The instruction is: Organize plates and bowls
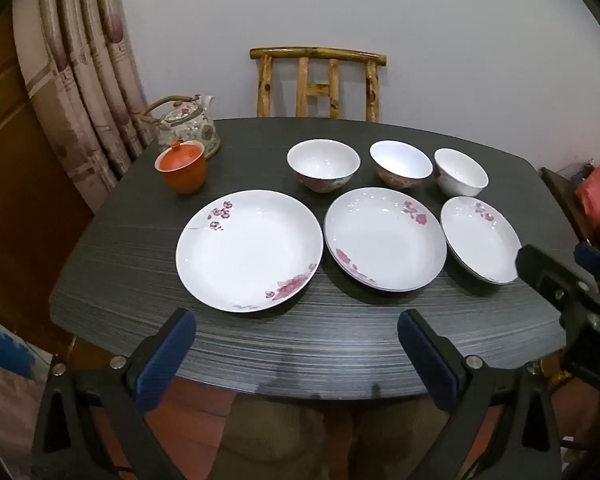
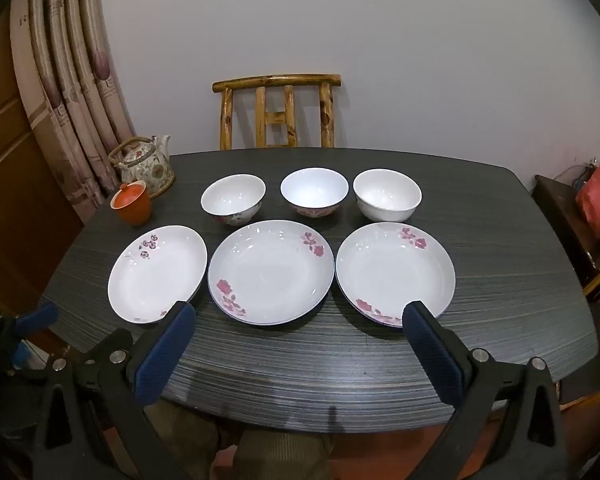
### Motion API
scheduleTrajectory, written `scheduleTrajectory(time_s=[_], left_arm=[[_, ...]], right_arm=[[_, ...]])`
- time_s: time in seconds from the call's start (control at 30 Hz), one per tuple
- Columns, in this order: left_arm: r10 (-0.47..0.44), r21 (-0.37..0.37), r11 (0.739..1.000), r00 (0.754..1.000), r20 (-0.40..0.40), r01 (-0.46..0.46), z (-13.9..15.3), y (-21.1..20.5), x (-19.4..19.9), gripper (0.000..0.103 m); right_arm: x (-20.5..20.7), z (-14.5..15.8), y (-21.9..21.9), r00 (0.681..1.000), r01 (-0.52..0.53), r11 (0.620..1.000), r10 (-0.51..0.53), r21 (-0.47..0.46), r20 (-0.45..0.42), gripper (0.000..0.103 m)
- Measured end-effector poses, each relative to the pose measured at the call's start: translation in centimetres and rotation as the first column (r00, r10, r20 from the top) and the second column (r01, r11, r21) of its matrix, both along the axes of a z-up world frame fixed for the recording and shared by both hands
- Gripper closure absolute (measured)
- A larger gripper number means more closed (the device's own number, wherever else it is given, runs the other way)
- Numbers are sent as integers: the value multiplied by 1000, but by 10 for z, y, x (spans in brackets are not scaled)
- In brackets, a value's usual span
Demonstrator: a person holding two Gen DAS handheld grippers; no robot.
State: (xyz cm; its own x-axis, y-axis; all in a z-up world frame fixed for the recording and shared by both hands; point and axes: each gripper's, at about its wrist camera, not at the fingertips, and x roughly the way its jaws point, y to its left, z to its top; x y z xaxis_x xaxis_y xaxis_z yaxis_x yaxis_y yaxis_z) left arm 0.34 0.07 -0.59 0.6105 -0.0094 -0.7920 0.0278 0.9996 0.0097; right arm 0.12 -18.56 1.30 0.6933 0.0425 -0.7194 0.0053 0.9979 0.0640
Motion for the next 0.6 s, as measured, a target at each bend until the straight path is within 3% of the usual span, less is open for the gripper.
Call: scheduleTrajectory(time_s=[0.23,0.6], left_arm=[[-3,9,1000,1000,-16,3,-6,0,1,0],[-83,-2,997,996,-23,83,-9,-10,1,0]], right_arm=[[2,0,-6,1000,19,1000,-19,6,4,0],[0,2,-4,1000,8,1000,-8,15,13,0]])
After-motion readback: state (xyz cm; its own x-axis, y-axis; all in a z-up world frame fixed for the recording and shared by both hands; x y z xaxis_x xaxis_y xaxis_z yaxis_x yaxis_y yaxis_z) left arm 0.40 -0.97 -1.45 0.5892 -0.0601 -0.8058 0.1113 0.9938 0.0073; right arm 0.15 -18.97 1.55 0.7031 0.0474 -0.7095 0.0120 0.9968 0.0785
